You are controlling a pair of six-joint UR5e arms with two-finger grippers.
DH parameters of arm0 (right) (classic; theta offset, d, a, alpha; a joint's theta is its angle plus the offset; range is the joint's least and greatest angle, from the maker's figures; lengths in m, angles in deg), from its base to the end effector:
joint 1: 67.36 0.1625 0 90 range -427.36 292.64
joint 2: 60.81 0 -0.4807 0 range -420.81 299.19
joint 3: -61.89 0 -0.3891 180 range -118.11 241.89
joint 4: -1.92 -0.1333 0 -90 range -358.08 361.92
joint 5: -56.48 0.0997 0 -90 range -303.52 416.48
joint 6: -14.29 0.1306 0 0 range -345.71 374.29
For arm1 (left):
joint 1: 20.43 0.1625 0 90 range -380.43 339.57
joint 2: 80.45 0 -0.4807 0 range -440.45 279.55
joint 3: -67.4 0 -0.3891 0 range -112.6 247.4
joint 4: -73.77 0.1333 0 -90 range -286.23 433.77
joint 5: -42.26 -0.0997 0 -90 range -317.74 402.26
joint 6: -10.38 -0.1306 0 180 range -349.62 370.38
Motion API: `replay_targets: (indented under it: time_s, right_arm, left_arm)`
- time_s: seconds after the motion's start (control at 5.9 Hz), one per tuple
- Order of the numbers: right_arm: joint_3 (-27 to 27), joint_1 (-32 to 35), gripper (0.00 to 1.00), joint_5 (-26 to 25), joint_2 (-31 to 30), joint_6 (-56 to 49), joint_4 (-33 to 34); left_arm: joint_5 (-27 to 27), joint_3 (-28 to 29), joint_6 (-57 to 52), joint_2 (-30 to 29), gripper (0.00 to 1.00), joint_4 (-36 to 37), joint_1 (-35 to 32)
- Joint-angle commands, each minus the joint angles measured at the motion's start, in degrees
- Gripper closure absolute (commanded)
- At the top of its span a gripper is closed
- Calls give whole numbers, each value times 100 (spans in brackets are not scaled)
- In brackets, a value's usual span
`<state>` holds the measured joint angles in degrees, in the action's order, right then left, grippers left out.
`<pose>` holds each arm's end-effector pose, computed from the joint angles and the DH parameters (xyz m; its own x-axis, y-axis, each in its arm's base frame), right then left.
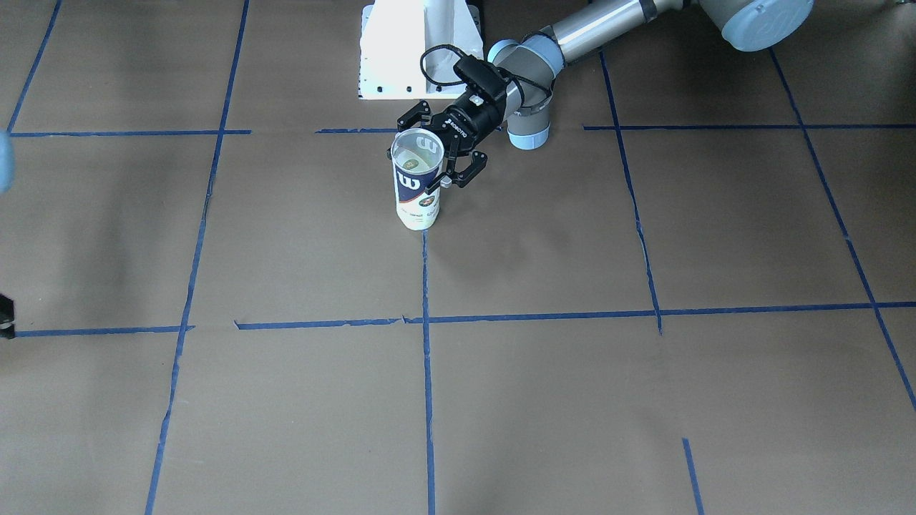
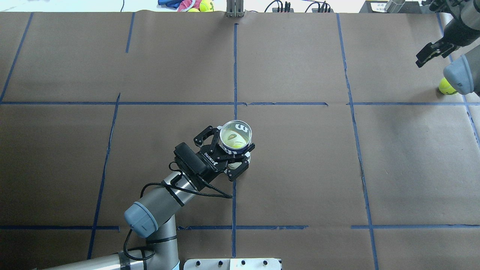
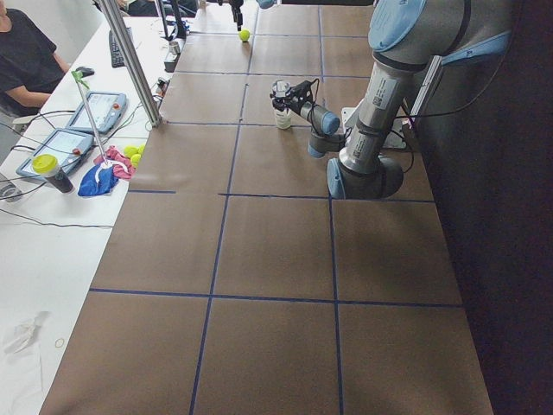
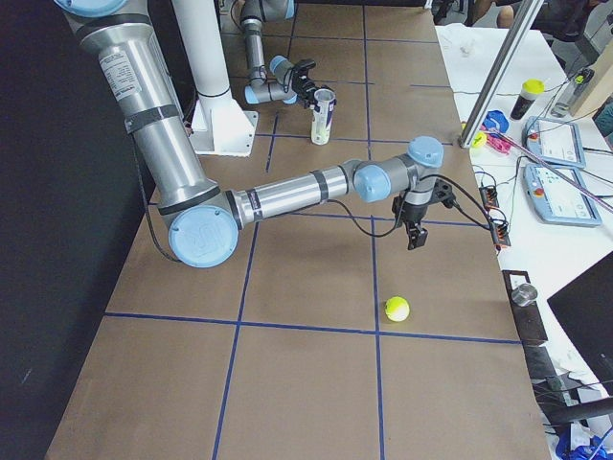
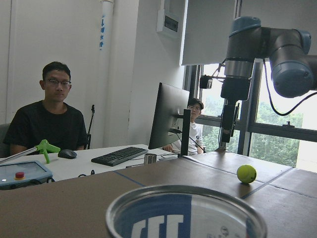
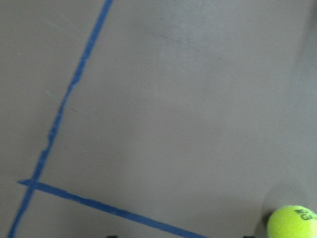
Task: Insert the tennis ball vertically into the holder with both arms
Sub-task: 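Move the right gripper to the second tennis ball and grasp it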
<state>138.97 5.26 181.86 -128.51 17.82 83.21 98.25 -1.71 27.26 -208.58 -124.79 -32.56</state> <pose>-0.1523 -0.6797 0.6141 0.7405 -0.3585 0.5685 0.2388 0.9310 0.2760 0.6390 -0.3484 0.2811 0.4250 0.7200 -0.5486 0.7266 0.0900 0.6811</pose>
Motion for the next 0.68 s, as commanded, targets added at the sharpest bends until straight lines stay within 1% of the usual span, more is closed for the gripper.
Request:
replay_targets:
  time_s: [0.0,0.17,0.34,0.51]
  right_arm:
    - [-1278,208,11,-14,38,-788,-858]
    - [-1422,199,10,3,-6,-975,-860]
    - [-1589,199,8,-14,-24,-1386,-869]
    - [-1617,138,6,-75,-7,-1399,-878]
  left_arm:
    - [0,3,0,-1,11,2,1]
    - [0,-6,-9,-1,11,2,1]
    - [0,-6,-9,-1,11,2,1]
    - [0,-6,-9,-1,11,2,1]
